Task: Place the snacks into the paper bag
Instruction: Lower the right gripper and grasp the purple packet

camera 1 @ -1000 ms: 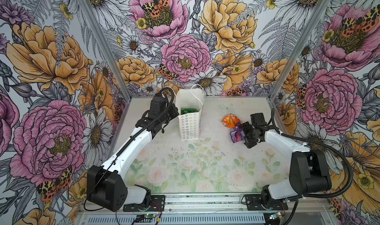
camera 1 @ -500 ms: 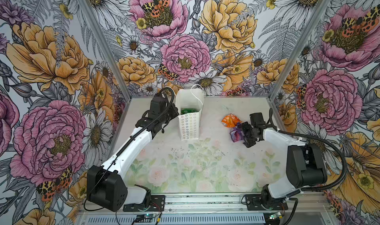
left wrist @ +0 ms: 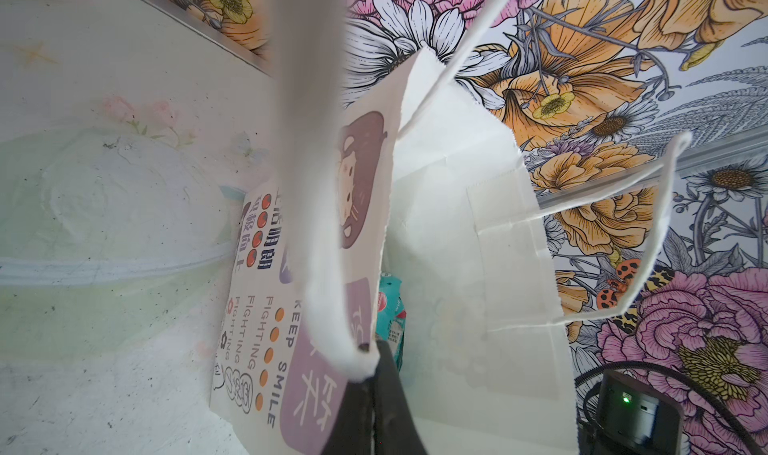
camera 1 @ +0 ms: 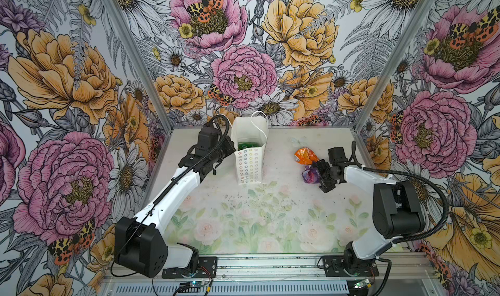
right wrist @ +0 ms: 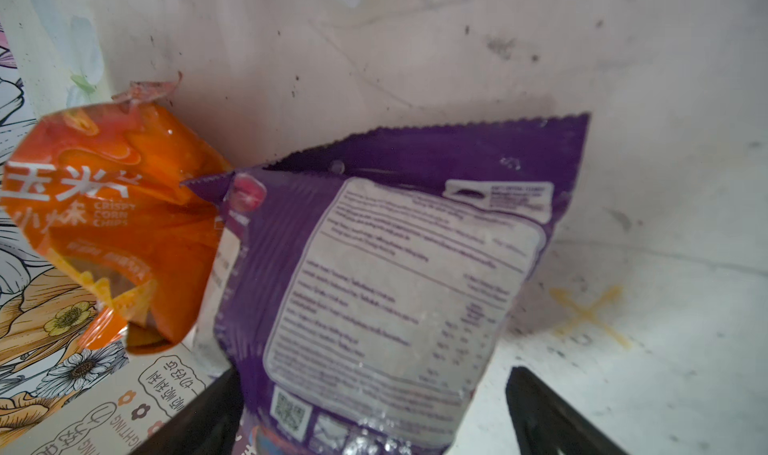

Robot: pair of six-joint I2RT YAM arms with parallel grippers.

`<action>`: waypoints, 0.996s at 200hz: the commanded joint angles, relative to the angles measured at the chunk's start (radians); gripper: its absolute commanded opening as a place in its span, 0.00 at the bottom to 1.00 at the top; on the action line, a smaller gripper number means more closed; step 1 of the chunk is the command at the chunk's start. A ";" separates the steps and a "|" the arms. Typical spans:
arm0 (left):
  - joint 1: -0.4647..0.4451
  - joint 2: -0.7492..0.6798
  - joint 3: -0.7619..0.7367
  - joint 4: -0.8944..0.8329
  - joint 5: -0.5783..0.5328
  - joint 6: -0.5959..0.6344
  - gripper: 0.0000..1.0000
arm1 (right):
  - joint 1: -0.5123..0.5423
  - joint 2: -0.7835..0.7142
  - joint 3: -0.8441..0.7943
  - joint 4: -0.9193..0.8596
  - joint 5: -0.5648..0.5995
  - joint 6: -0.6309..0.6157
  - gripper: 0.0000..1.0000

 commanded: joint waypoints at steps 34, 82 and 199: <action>-0.002 0.018 0.017 -0.011 0.009 -0.004 0.00 | -0.009 0.012 -0.024 -0.015 0.037 -0.008 0.96; -0.002 0.020 0.017 -0.012 0.012 -0.004 0.00 | -0.008 0.005 -0.046 -0.015 0.048 -0.024 0.83; -0.002 0.017 0.016 -0.011 0.013 -0.007 0.00 | -0.008 -0.168 -0.109 -0.016 0.155 -0.093 0.26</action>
